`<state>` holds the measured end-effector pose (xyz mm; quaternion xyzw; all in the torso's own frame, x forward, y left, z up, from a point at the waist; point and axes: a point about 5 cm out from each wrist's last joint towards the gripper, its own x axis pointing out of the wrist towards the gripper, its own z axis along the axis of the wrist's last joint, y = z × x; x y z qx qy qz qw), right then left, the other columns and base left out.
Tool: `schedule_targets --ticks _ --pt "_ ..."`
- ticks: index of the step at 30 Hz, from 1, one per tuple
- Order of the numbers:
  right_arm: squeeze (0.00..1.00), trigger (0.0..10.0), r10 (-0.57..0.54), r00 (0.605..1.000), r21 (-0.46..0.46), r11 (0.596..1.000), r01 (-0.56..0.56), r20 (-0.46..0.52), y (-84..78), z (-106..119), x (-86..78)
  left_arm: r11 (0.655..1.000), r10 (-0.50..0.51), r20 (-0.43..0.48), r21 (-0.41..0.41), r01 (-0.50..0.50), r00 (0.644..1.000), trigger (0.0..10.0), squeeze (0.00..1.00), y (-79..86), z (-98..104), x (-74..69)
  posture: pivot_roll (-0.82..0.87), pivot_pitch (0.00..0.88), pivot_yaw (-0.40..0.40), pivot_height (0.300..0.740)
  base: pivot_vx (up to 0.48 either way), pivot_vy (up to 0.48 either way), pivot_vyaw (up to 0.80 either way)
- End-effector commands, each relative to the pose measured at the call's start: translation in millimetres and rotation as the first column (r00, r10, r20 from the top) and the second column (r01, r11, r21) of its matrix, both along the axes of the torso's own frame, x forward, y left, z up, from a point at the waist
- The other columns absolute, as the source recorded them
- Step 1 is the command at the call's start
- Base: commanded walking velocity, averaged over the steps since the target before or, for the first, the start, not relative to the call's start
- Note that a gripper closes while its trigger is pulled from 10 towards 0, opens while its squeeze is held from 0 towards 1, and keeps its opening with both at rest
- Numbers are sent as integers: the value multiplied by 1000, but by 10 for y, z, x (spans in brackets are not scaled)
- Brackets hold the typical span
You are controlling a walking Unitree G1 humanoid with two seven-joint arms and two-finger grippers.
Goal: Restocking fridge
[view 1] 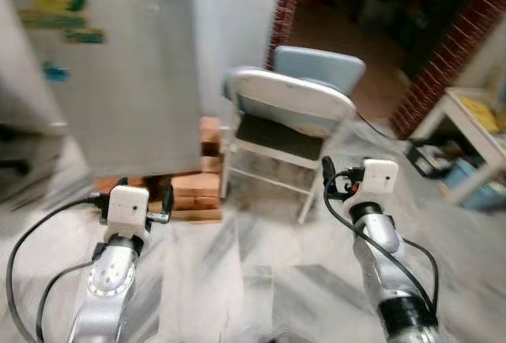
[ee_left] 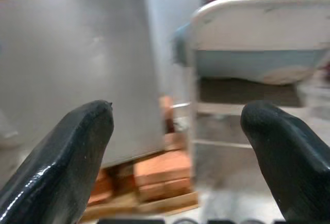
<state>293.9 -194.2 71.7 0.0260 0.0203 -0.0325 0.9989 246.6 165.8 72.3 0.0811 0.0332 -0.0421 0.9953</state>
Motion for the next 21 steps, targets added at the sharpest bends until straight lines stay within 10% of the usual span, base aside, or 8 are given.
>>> schedule_targets --ticks 1,21 --pt "0 10000 21 999 12 1000 -21 34 81 73 46 999 22 -1 26 -22 1000 10000 0 96 2 -12 73 0 -47 740 0 480 -800" --pt "0 10000 25 999 -2 1000 -25 36 70 67 57 1000 -3 -7 27 3 1000 10000 0 50 -19 -25 73 0 -45 740 0 480 -800"
